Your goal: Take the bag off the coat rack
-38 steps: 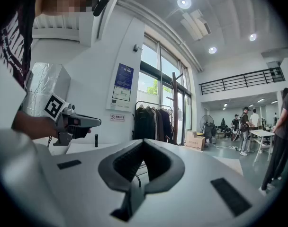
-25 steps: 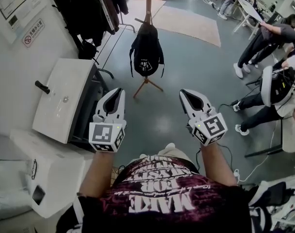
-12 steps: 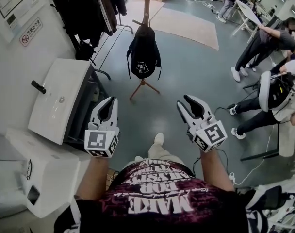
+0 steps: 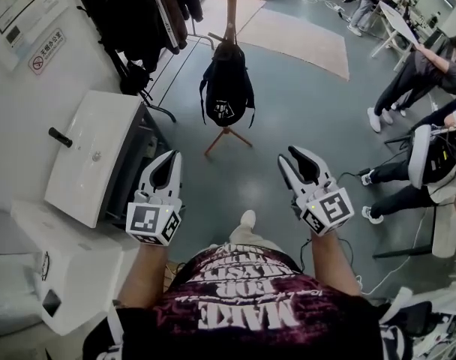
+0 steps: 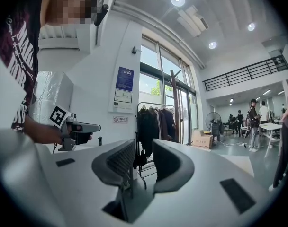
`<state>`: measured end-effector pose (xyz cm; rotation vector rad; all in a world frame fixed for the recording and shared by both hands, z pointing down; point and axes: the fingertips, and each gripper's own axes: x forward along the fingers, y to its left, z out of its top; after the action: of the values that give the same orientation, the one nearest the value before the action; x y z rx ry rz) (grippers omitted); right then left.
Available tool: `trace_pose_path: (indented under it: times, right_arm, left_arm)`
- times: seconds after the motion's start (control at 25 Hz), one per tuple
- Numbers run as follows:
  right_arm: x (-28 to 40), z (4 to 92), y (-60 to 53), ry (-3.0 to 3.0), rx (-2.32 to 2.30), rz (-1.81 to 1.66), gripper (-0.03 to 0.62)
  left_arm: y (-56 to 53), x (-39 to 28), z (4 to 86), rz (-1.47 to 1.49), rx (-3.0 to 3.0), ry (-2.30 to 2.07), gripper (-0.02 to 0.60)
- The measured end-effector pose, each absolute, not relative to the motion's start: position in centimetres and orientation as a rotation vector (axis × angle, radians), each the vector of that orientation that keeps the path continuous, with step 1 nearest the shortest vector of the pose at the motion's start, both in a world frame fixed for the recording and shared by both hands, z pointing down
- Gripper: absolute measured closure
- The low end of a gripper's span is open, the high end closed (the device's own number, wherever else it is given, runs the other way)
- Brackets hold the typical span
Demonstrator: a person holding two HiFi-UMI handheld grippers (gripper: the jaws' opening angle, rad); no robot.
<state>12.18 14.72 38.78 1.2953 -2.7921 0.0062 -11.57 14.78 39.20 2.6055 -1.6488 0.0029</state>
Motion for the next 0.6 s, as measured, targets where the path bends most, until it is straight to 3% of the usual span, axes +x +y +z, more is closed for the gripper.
trace_pose_path:
  times: [0.12,0.28,0.6]
  right_arm:
    - [12.6,39.1,12.6,-2.795,1.288,0.020,0.471]
    - [13.3,39.6,10.0,-2.783,1.278,0.030,0.471]
    - [14.4,40.2,5.5,-2.767,1.259,0.030,0.462]
  left_arm:
    - [12.9,-10.9,39.3,0.020,2.638,-1.647,0.569]
    - [10.7,-9.8,39.9,0.046,2.643,-1.638,0.514]
    - [7.2,-9.0,41.1,0.077,2.613,-1.645,0.500]
